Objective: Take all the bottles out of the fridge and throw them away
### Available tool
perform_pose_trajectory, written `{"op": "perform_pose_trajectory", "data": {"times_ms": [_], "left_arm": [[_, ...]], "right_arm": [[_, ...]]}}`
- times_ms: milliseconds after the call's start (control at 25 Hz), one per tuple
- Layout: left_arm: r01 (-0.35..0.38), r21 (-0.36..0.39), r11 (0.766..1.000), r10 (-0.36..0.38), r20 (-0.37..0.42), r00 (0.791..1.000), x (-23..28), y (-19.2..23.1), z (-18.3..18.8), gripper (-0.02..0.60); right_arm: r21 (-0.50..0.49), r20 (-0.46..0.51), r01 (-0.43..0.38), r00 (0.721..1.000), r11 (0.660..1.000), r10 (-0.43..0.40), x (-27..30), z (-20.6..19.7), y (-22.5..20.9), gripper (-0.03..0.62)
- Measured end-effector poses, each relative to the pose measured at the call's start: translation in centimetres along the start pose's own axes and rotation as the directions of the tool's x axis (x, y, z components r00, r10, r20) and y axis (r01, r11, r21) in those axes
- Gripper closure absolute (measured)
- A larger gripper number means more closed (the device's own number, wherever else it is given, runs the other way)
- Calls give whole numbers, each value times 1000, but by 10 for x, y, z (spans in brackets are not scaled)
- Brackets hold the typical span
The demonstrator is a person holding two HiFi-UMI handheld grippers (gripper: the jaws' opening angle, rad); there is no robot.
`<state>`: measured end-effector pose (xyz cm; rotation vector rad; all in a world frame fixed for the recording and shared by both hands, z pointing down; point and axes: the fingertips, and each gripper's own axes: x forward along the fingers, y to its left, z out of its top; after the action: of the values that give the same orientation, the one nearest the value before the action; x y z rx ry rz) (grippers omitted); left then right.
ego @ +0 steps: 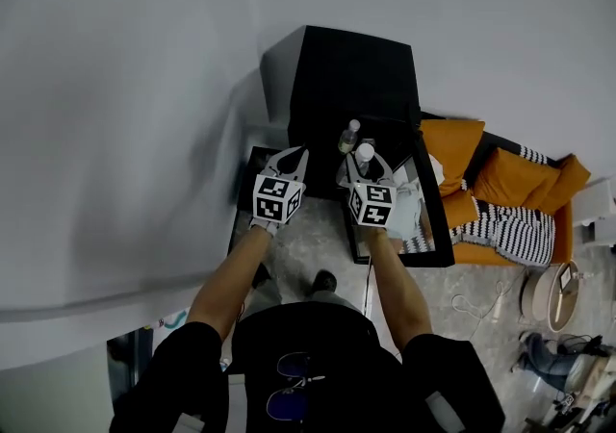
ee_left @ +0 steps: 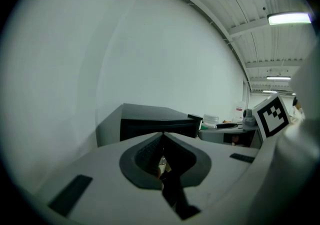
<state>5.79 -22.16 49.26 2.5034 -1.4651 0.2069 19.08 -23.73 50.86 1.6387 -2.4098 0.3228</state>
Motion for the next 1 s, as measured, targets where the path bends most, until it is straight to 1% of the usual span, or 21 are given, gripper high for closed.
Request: {"op": "perform_pose_trajectory", "data": {"times_ms": [240,400,600,760,1000], "left_arm": [[-55,-7,998,55,12,998,-8,-2,-3,583],[-122,-22,992,123,31,992,-26,7,-1,583],[-208,-44,977,210,46,977,-58,23,-7,583],[-289,-66,955,293,43,955,-93,41,-14,583],[-358,-77,931,362,52,931,-138,75,-18,583]], "right_arm": [[-24,1,-64,998,998,64,-1,1,2,387],[-66,-2,-145,989,987,146,3,5,19,387],[-109,-7,-259,966,960,259,10,7,55,387],[-129,-19,-351,936,928,351,15,6,96,387],[-149,-24,-437,898,887,439,24,7,161,387]]}}
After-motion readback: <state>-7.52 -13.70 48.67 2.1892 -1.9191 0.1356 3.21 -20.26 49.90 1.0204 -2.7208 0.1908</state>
